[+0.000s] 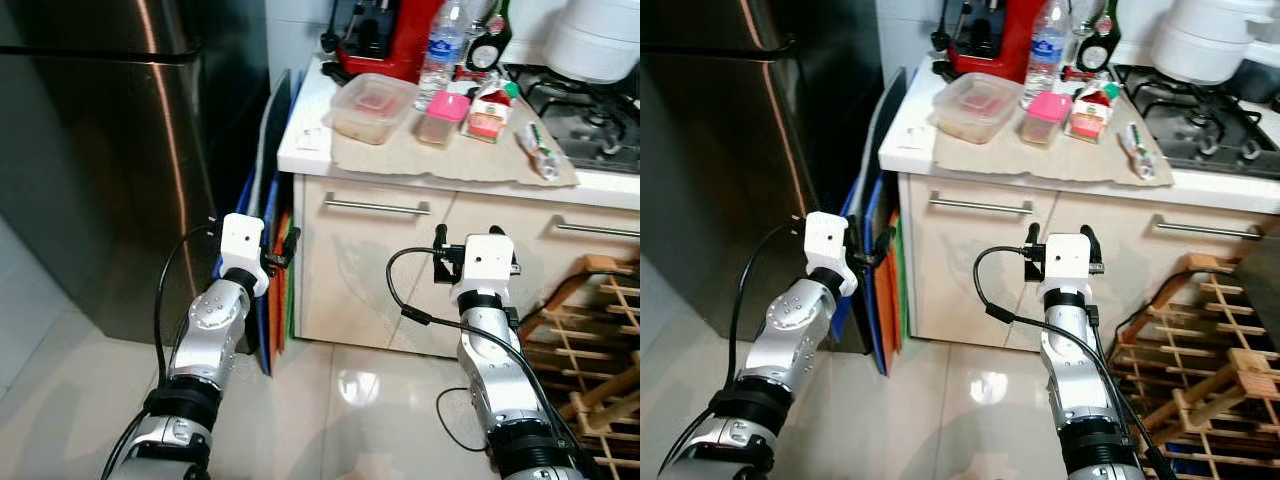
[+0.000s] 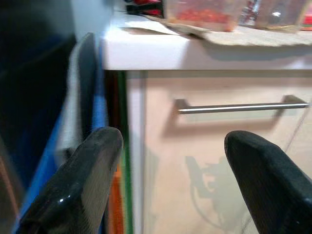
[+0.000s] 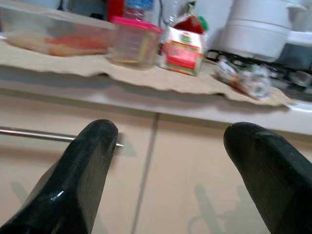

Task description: Restocking fridge

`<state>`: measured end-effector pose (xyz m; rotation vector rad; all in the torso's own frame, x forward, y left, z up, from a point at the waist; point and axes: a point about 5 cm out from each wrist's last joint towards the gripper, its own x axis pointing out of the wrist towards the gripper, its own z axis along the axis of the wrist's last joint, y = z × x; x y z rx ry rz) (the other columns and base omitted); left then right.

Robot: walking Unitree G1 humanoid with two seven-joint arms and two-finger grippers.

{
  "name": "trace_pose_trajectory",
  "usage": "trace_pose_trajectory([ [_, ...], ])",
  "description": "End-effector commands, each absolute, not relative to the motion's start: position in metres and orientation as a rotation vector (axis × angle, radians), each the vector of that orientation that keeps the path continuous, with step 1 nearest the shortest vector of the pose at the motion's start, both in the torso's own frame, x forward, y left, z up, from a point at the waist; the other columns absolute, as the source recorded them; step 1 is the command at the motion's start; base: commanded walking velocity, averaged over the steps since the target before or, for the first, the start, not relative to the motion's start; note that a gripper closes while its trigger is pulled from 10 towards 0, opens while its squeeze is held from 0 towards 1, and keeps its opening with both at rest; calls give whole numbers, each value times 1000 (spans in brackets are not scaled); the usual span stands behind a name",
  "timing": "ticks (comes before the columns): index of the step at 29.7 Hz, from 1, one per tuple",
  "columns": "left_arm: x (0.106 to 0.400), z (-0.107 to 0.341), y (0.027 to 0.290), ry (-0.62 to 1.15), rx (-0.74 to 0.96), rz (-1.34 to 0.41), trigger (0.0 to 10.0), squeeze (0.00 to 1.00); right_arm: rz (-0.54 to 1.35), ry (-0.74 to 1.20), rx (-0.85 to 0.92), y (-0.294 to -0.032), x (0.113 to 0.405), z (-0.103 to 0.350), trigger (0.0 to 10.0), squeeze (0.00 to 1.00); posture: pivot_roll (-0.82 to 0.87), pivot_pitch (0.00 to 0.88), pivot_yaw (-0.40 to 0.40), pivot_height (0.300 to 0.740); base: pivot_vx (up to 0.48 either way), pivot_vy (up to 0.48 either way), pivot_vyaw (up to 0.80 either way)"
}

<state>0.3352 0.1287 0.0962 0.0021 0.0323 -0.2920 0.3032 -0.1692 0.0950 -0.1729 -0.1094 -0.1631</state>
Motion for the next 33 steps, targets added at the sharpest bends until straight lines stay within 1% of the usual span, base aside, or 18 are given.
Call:
trace_pose_trajectory([
  [1, 337, 88, 126, 81, 23, -303, 10000, 0, -133, -40, -179, -169, 301, 79, 10000, 0, 84, 0, 4, 740, 0, -454, 0],
  [2, 337, 88, 126, 81, 23, -303, 10000, 0, -133, -40, -179, -169, 301, 79, 10000, 0, 84, 0, 4, 740, 0, -454, 0],
  [4, 332, 55, 136, 273, 32, -249, 10000, 0, -86, 142, -181, -170, 293, 41, 10000, 0, 92, 0, 7, 740, 0, 0, 0],
  [5, 332, 55, 136, 273, 32, -249, 10000, 0, -86, 142, -181, -170, 293, 41, 10000, 0, 92, 0, 7, 740, 0, 0, 0],
  [6, 322, 30, 140, 422, 23, -222, 10000, 0, -57, 287, -181, -172, 285, 16, 10000, 0, 95, 0, 6, 740, 0, 0, 0],
  [8, 310, 10, 142, 545, 9, -195, 10000, 0, -38, 405, -192, -175, 278, -2, 10000, 0, 103, 0, 4, 740, 0, 0, 0],
  [11, 273, -30, 137, 840, -6, -208, 10000, 0, -35, 742, -48, -186, 249, -41, 10000, 0, 102, 0, 5, 740, 0, 0, 0],
  [12, 265, -37, 135, 895, -7, -216, 10000, 0, -34, 807, -18, -187, 242, -48, 10000, 0, 103, 0, 5, 740, 0, 0, 0],
  [13, 256, -44, 137, 937, 9, -216, 10000, 0, -53, 867, -17, -190, 234, -54, 10000, 0, 102, 0, 4, 740, 0, 0, 0],
  [14, 256, -44, 137, 937, 9, -216, 10000, 0, -53, 867, -17, -190, 234, -54, 10000, 0, 102, 0, 4, 740, 0, 0, 0],
  [15, 235, -59, 148, 1042, 86, -191, 10000, 0, -64, 956, -71, -195, 221, -63, 10000, 0, 93, 0, 3, 740, 0, 0, 0],
  [16, 225, -65, 154, 1087, 120, -175, 10000, 0, -70, 996, -82, -196, 215, -67, 10000, 0, 72, 0, 1, 740, 0, 0, 0],
  [17, 225, -65, 154, 1087, 120, -175, 10000, 0, -70, 996, -82, -196, 215, -67, 10000, 0, 72, 0, 1, 740, 0, 0, 0],
  [18, 210, -73, 165, 1162, 154, -161, 10000, 0, -79, 1054, -97, -198, 203, -74, 10000, 0, 65, 0, 3, 740, 0, 0, 0],
  [22, 194, -80, 175, 1245, 166, -206, 10000, 0, -66, 1112, -88, -198, 192, -80, 10000, 0, 73, 0, -8, 740, 0, 0, 0],
  [25, 193, -80, 180, 1270, 105, -166, 10000, 0, -46, 1133, -19, -194, 190, -82, 10000, 0, 82, 0, 0, 740, 0, 0, 0],
  [28, 190, -80, 184, 1307, 139, -178, 10000, 0, -62, 1136, 2, -195, 191, -81, 10000, 0, 93, 0, -3, 740, 0, 0, 0],
  [33, 193, -79, 180, 1297, 94, -164, 10000, 0, -107, 1141, 32, -197, 190, -82, 10000, 0, 95, 0, -6, 740, 0, 0, 0],
])
